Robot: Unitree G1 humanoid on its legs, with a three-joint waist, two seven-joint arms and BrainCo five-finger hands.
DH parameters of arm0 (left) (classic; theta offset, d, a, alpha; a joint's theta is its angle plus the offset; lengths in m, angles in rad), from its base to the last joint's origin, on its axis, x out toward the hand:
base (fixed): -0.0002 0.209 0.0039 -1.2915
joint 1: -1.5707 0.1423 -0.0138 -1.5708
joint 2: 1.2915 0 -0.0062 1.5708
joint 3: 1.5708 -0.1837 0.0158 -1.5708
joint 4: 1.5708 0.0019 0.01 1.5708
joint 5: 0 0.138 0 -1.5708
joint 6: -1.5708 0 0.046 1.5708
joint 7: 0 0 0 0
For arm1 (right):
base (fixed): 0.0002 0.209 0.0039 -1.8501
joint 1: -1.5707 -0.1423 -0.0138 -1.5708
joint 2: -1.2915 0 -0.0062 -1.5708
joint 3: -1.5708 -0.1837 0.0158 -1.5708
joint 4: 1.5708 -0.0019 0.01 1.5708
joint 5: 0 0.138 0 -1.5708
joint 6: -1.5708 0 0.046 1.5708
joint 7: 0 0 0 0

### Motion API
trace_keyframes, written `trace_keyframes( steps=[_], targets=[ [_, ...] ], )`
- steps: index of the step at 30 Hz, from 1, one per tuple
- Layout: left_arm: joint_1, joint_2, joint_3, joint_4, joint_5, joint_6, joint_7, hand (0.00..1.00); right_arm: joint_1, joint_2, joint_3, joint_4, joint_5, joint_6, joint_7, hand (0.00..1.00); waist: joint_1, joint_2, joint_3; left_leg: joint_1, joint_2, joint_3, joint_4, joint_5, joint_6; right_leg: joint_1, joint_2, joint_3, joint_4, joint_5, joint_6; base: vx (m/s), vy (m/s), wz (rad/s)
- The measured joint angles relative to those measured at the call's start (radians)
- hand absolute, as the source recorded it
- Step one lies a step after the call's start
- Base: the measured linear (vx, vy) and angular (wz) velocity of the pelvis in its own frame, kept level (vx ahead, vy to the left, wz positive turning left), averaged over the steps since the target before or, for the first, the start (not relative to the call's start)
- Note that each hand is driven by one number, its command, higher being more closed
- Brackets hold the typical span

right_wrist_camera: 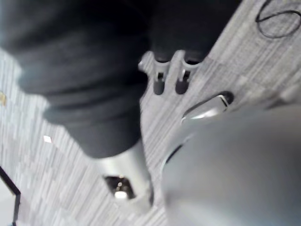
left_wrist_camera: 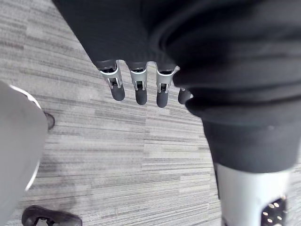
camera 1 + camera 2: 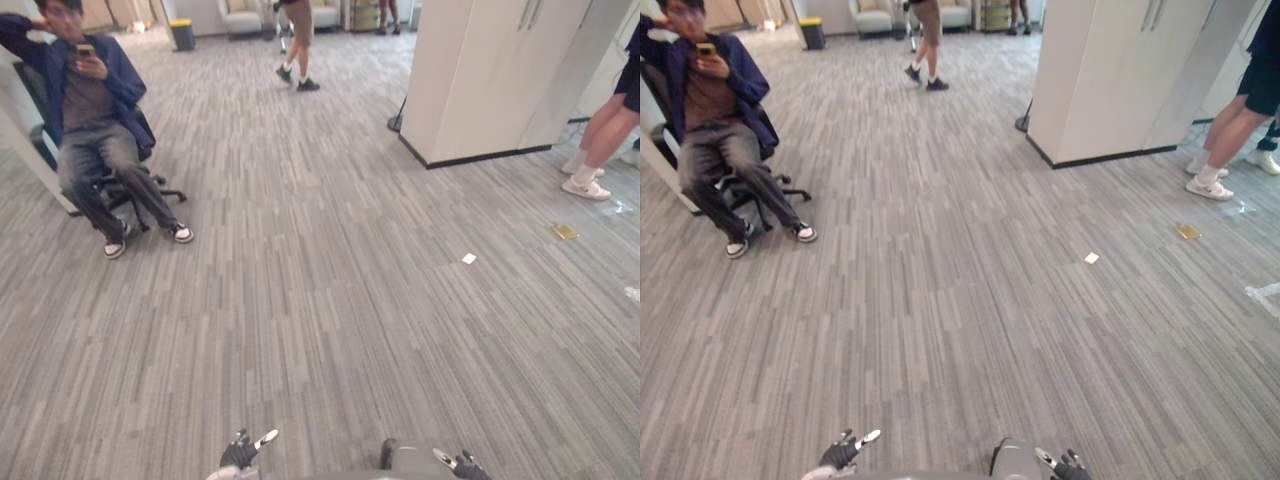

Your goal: Organize washtable

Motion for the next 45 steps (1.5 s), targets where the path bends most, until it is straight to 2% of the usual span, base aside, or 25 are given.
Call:
trace_keyframes(
  steps=[2, 4, 9, 11, 13, 14, 15, 16, 18, 19, 21, 22, 23, 24, 25, 26, 30, 35, 37, 38, 39, 41, 42, 44, 45],
  targets=[
    [-0.022, -0.017, 0.004, -0.001, 0.001, 0.0, -0.006, 0.0, -0.01, -0.003, 0.0, -0.007, 0.002, 0.0, 0.0, 0.0, 0.0, 0.014, 0.011, 0.007, 0.023, 0.002, 0.003, 0.01, -0.012, -0.003, 0.016, -0.02, 0.034, -0.046, -0.016, 0.37, -0.295, 0.13],
    [-0.032, -0.029, 0.004, -0.002, 0.001, -0.002, -0.015, 0.0, -0.012, -0.004, 0.001, -0.006, -0.001, 0.002, -0.001, 0.0, 0.0, 0.017, 0.009, 0.03, 0.048, -0.001, -0.017, 0.062, -0.032, 0.025, 0.026, -0.056, 0.057, -0.11, -0.031, 0.45, -0.322, 0.32],
    [-0.036, -0.035, 0.002, -0.001, 0.0, -0.002, -0.016, 0.0, -0.015, 0.01, -0.024, 0.0, -0.001, 0.002, -0.001, 0.0, -0.002, 0.025, -0.009, 0.032, 0.099, -0.058, 0.008, 0.093, -0.072, 0.098, 0.05, -0.124, 0.025, -0.147, -0.058, 0.33, -0.163, 0.36],
    [-0.037, -0.013, 0.001, -0.002, -0.001, -0.003, -0.016, 0.0, -0.021, 0.028, -0.027, 0.009, -0.002, 0.001, 0.001, 0.0, 0.001, 0.003, -0.019, -0.039, 0.111, -0.12, 0.171, 0.104, -0.092, 0.162, 0.071, -0.134, -0.044, -0.146, -0.062, 0.35, -0.176, 0.21],
    [-0.034, -0.004, 0.003, -0.004, -0.003, -0.003, -0.015, 0.0, -0.021, 0.031, -0.023, 0.008, 0.0, 0.001, 0.001, 0.0, 0.001, 0.0, -0.021, -0.115, 0.124, -0.153, 0.369, 0.112, -0.106, 0.211, 0.081, -0.131, -0.088, -0.143, -0.066, 0.29, -0.099, -0.06],
    [-0.024, 0.007, 0.005, -0.013, -0.004, -0.003, -0.015, 0.0, -0.02, 0.03, -0.014, 0.006, 0.001, 0.001, 0.002, 0.0, 0.002, -0.001, -0.022, -0.2, 0.13, -0.195, 0.554, 0.171, -0.153, 0.244, 0.094, -0.122, -0.111, -0.143, -0.066, 0.26, -0.027, -0.35],
    [-0.011, 0.017, 0.005, -0.015, -0.004, -0.003, -0.015, 0.0, -0.018, 0.031, -0.002, 0.006, 0.0, 0.001, 0.002, 0.0, 0.005, -0.008, -0.019, -0.265, 0.125, -0.223, 0.711, 0.279, -0.16, 0.286, 0.101, -0.102, -0.147, -0.141, -0.069, 0.26, -0.019, -0.42],
    [-0.005, 0.021, 0.008, -0.02, -0.008, -0.002, -0.015, 0.0, -0.018, 0.037, 0.007, 0.006, 0.001, 0.001, 0.001, 0.0, 0.008, -0.013, -0.015, -0.3, 0.126, -0.223, 0.792, 0.305, -0.15, 0.306, 0.103, -0.096, -0.164, -0.141, -0.07, 0.25, 0.012, -0.37],
    [-0.004, 0.024, 0.005, -0.035, -0.008, -0.004, -0.015, 0.0, -0.017, 0.033, 0.012, 0.008, 0.001, 0.002, -0.002, 0.0, 0.01, -0.007, -0.009, -0.44, 0.12, -0.184, 1.001, 0.174, -0.063, 0.376, 0.098, -0.078, -0.211, -0.14, -0.07, 0.29, 0.091, -0.28],
    [-0.007, 0.025, 0.007, -0.049, -0.014, -0.013, -0.013, 0.0, -0.018, 0.039, 0.0, 0.013, 0.001, 0.002, -0.004, 0.0, 0.015, -0.018, 0.005, -0.503, 0.112, -0.114, 0.999, 0.069, -0.026, 0.429, 0.075, -0.058, -0.229, -0.14, -0.069, 0.27, 0.167, -0.33],
    [-0.01, 0.03, 0.003, -0.054, -0.016, -0.016, -0.011, 0.0, -0.017, 0.039, -0.005, 0.016, 0.001, 0.001, -0.005, 0.0, 0.027, -0.022, 0.008, -0.539, 0.098, -0.066, 0.907, 0.032, -0.011, 0.456, 0.051, -0.037, -0.233, -0.143, -0.065, 0.19, 0.182, -0.5],
    [-0.007, 0.029, -0.001, -0.059, -0.019, -0.016, -0.005, 0.0, -0.017, 0.027, -0.005, 0.009, 0.001, 0.0, -0.005, 0.0, 0.035, -0.003, 0.008, -0.543, 0.084, -0.018, 0.56, 0.078, -0.022, 0.48, 0.049, -0.003, -0.245, -0.181, -0.007, 0.16, 0.183, -0.58],
    [0.0, 0.019, -0.002, -0.057, -0.02, -0.016, 0.001, 0.0, -0.012, 0.013, -0.001, -0.007, 0.001, 0.0, -0.002, 0.0, 0.03, 0.033, 0.003, -0.534, 0.092, -0.024, 0.404, 0.15, 0.007, 0.485, 0.071, 0.013, -0.245, -0.199, 0.012, 0.2, 0.229, -0.43],
    [-0.006, 0.023, -0.005, -0.042, -0.027, -0.013, 0.002, 0.0, -0.015, 0.02, 0.001, -0.003, 0.002, 0.002, -0.009, 0.0, 0.027, 0.027, 0.01, -0.53, 0.075, -0.015, 0.419, 0.146, 0.017, 0.49, 0.049, 0.031, -0.238, -0.215, 0.023, 0.2, 0.128, 0.07],
    [-0.007, 0.031, 0.002, -0.043, -0.03, -0.016, 0.01, 0.0, -0.012, 0.024, 0.021, 0.004, 0.0, 0.003, -0.014, 0.0, 0.027, -0.017, 0.003, -0.494, 0.034, 0.005, 0.329, 0.166, 0.021, 0.479, 0.041, 0.097, -0.254, -0.207, -0.006, 0.25, 0.151, 0.27],
    [-0.013, 0.036, 0.006, -0.05, -0.032, -0.016, 0.011, 0.0, -0.013, 0.03, 0.027, 0.004, 0.001, 0.0, -0.019, 0.0, 0.027, -0.046, -0.007, -0.498, 0.003, 0.005, 0.292, 0.171, 0.022, 0.468, 0.035, 0.121, -0.279, -0.181, -0.018, 0.3, 0.18, 0.24],
    [-0.005, 0.027, 0.044, -0.042, -0.032, -0.015, 0.009, 0.0, -0.036, 0.054, 0.036, 0.012, -0.002, 0.0, -0.021, 0.0, 0.035, -0.045, -0.017, -0.431, -0.028, 0.036, 0.185, 0.169, 0.043, 0.46, 0.009, 0.185, -0.28, -0.077, 0.0, 0.18, 0.157, -0.1],
    [0.015, 0.031, -0.001, -0.03, -0.032, -0.014, 0.007, 0.0, -0.036, 0.037, 0.023, 0.014, -0.005, 0.0, -0.016, 0.0, 0.031, -0.046, -0.055, -0.32, -0.105, 0.064, 0.048, 0.173, 0.051, 0.4, -0.042, 0.243, -0.118, -0.076, 0.001, 0.17, 0.123, -0.23],
    [0.012, 0.039, -0.044, -0.017, -0.03, -0.014, 0.006, 0.0, -0.019, 0.027, 0.019, 0.016, -0.013, 0.0, -0.015, 0.0, 0.029, -0.041, -0.062, -0.274, -0.124, 0.062, 0.016, 0.165, 0.063, 0.332, -0.044, 0.267, 0.063, -0.055, 0.04, 0.21, 0.146, 0.03],
    [0.013, 0.046, -0.071, -0.017, -0.029, -0.014, 0.005, 0.0, -0.007, 0.026, 0.002, 0.016, -0.013, 0.001, -0.015, 0.0, 0.023, -0.044, -0.061, -0.242, -0.137, 0.054, 0.006, 0.157, 0.075, 0.274, -0.05, 0.274, 0.214, -0.007, 0.124, 0.24, 0.116, 0.26],
    [0.013, 0.054, -0.099, -0.017, -0.029, -0.014, 0.005, 0.0, 0.007, 0.027, -0.002, 0.017, -0.013, 0.001, -0.015, 0.0, 0.01, -0.044, -0.053, -0.209, -0.152, 0.039, 0.0, 0.146, 0.091, 0.229, -0.058, 0.271, 0.346, 0.064, 0.18, 0.25, 0.093, 0.35],
    [0.013, 0.065, -0.124, -0.014, -0.029, -0.014, 0.005, 0.0, 0.012, 0.03, -0.004, 0.017, -0.013, 0.002, -0.014, 0.0, -0.005, -0.053, -0.046, -0.17, -0.159, 0.021, 0.003, 0.13, 0.114, 0.171, -0.063, 0.253, 0.503, 0.092, 0.168, 0.27, 0.02, 0.3],
    [0.01, 0.065, -0.124, -0.009, -0.028, -0.012, 0.005, 0.0, 0.013, 0.029, -0.007, 0.017, -0.013, 0.002, -0.013, 0.0, -0.006, -0.052, -0.042, -0.14, -0.156, 0.005, 0.004, 0.114, 0.122, 0.111, -0.058, 0.221, 0.61, 0.036, 0.136, 0.33, -0.024, 0.23],
    [0.006, 0.059, -0.118, 0.0, -0.029, -0.011, 0.004, 0.0, 0.01, 0.028, -0.018, 0.015, -0.012, 0.001, -0.011, 0.0, -0.005, -0.045, -0.022, -0.065, -0.137, -0.002, -0.013, 0.11, 0.118, 0.027, -0.052, 0.13, 0.626, -0.087, 0.058, 0.3, -0.085, 0.28],
    [0.004, 0.057, -0.114, 0.0, -0.029, -0.011, 0.004, 0.0, 0.009, 0.027, -0.018, 0.015, -0.012, 0.0, -0.011, 0.0, -0.005, -0.043, -0.02, -0.057, -0.133, -0.002, -0.017, 0.108, 0.116, 0.017, -0.051, 0.121, 0.606, -0.094, 0.049, 0.24, -0.146, 0.25]
  ],
)
